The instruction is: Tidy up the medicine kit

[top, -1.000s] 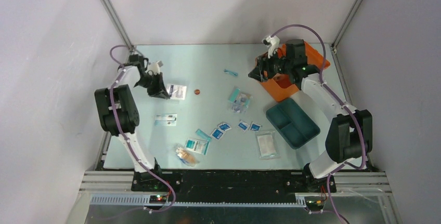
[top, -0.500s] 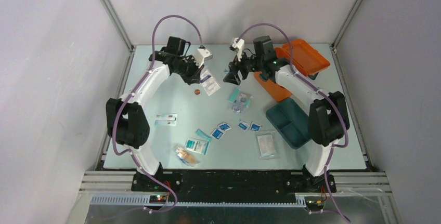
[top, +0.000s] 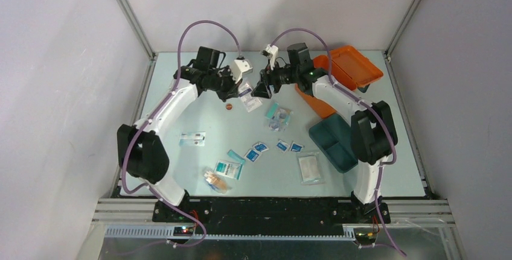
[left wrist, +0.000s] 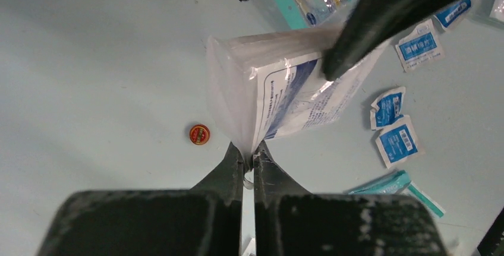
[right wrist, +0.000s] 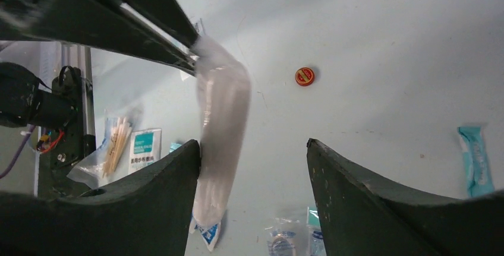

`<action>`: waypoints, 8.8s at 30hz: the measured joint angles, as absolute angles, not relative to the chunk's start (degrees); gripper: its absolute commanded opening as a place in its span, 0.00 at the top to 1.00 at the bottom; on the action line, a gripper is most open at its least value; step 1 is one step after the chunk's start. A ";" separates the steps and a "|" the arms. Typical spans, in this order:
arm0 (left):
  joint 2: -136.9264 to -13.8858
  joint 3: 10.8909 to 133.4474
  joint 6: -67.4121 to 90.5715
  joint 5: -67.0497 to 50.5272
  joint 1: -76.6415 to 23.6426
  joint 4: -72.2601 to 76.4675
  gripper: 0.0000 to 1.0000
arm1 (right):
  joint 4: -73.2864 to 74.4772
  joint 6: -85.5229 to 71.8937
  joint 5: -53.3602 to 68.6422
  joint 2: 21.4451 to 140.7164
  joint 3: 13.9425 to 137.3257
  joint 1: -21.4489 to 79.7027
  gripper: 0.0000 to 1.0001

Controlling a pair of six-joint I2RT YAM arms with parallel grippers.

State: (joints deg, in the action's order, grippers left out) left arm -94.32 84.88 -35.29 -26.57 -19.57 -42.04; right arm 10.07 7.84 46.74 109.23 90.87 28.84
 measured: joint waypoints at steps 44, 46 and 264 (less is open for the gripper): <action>-90.72 83.59 -14.00 -13.15 -19.38 -38.26 0.29 | 15.90 -47.42 -13.15 89.23 77.58 10.52 1.00; -90.70 83.59 -14.00 -12.62 -19.27 -38.61 0.29 | 18.46 -51.57 -14.87 91.66 77.65 10.48 1.00; -94.74 75.55 -20.71 -21.56 -8.43 -53.28 0.38 | 38.30 -22.22 12.51 99.11 89.67 4.80 1.00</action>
State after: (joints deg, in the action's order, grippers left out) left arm -94.74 75.55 -20.71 -21.56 -8.43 -53.28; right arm 38.30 -22.22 12.51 99.11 89.67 4.80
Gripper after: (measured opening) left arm 0.618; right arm 0.008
